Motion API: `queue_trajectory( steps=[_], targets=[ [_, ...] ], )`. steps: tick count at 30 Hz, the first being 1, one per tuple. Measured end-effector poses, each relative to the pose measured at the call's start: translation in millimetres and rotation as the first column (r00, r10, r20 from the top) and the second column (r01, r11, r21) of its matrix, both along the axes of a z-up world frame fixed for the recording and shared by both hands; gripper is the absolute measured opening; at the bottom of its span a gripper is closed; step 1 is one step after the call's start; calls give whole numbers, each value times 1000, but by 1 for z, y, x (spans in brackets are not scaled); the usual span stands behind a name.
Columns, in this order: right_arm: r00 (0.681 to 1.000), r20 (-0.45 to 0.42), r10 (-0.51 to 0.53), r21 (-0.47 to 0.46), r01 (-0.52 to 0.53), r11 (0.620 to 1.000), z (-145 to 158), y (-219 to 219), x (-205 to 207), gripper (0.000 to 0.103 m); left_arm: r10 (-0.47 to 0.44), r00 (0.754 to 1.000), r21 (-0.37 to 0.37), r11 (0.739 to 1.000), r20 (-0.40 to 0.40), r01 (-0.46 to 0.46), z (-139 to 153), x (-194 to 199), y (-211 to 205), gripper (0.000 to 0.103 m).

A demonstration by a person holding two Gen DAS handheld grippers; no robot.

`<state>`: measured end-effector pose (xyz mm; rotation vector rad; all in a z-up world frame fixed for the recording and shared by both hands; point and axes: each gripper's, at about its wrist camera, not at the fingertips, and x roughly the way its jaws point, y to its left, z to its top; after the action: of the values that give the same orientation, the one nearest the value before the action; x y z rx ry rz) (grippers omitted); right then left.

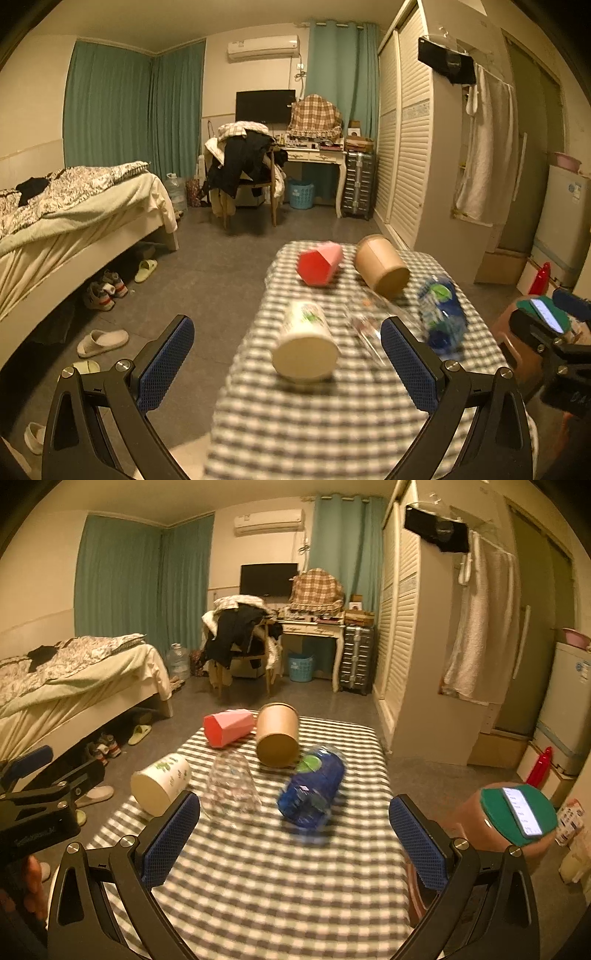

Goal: Flip cup upside down
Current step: 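Reach the right gripper to the tan kraft cup and close around it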

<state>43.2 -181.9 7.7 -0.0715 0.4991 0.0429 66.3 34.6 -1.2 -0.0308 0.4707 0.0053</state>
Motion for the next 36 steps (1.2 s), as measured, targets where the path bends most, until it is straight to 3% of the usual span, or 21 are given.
queue_trajectory(
  steps=[6, 11, 17, 21, 29, 31, 36],
  targets=[
    [1000, -22, 13, -10, -13, 1000, 18, 5, 66, 103, 25, 1000, 7, 1000, 12, -25, 10, 57, 21, 103],
    [998, -61, -10, -97, 4, 995, 17, 18, 144, 103, 46, 999, 16, 999, -10, -46, 5, 100, 31, 103],
    [980, -196, 26, -110, -49, 993, -15, 33, 233, 103, 64, 996, -12, 998, -64, -64, -17, 130, 48, 103],
    [939, -344, 5, -116, -48, 992, -54, 39, 281, 102, 67, 993, 6, 998, -93, -66, -34, 140, 58, 103],
    [901, -434, -14, -155, -60, 986, -82, 46, 312, 100, 65, 989, 0, 998, -136, -65, -54, 147, 71, 103],
    [888, -460, -17, -131, -49, 990, -89, 44, 318, 91, 60, 989, 1, 998, -137, -61, -54, 146, 72, 103],
    [875, -484, -22, -99, -30, 995, -94, 42, 326, 80, 47, 991, 2, 999, -123, -47, -48, 140, 68, 103]
  ],
)
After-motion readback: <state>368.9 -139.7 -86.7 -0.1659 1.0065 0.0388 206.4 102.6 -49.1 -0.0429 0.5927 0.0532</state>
